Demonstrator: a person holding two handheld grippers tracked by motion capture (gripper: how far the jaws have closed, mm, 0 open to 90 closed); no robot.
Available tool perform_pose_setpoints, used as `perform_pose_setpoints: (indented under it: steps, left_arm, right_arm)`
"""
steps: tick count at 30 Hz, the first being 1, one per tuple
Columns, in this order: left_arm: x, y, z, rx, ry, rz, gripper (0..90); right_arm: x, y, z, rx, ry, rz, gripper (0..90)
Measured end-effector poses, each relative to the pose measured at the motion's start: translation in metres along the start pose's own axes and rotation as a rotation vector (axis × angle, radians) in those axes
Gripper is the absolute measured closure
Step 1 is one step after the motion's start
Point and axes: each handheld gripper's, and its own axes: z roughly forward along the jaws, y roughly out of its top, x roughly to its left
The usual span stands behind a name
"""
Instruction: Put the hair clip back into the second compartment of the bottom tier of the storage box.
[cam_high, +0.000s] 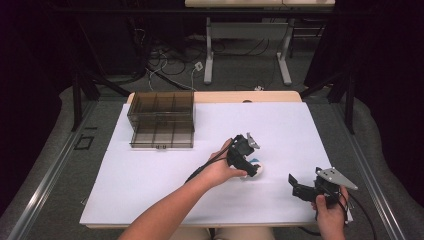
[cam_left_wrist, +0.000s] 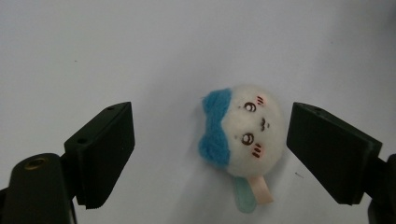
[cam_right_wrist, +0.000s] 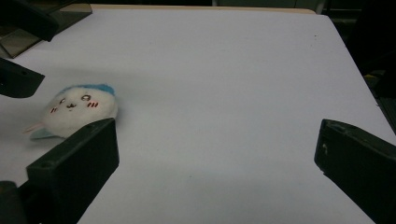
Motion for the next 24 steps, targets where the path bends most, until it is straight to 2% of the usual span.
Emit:
perform_pose_setpoints:
  steps: [2,7,12,16,20,24]
  left_arm:
    - [0.000,0.002,0.004,0.019,-0.019,-0.005,15.7]
    - [-0.003,0.005,0.011,0.054,-0.030,-0.002,16.8]
    - [-0.004,0.007,0.017,0.075,-0.029,-0.009,18.2]
    - [-0.003,0.009,0.021,0.096,-0.022,0.004,22.4]
    - [-0.003,0.011,0.024,0.122,-0.030,0.007,23.9]
    - [-0.004,0.012,0.028,0.138,-0.044,-0.007,24.2]
  right_arm:
    - [-0.001,0.000,0.000,-0.006,-0.002,0.004,0.0]
    - [-0.003,-0.001,-0.004,-0.013,-0.003,0.019,0.0]
    - [-0.004,-0.001,-0.005,-0.009,-0.003,0.017,0.0]
    - [-0.003,-0.002,-0.004,-0.014,-0.010,0.013,0.0]
    - [-0.003,-0.002,-0.004,-0.003,-0.006,0.014,0.0]
    - [-0.003,-0.002,-0.004,-0.011,-0.003,0.019,0.0]
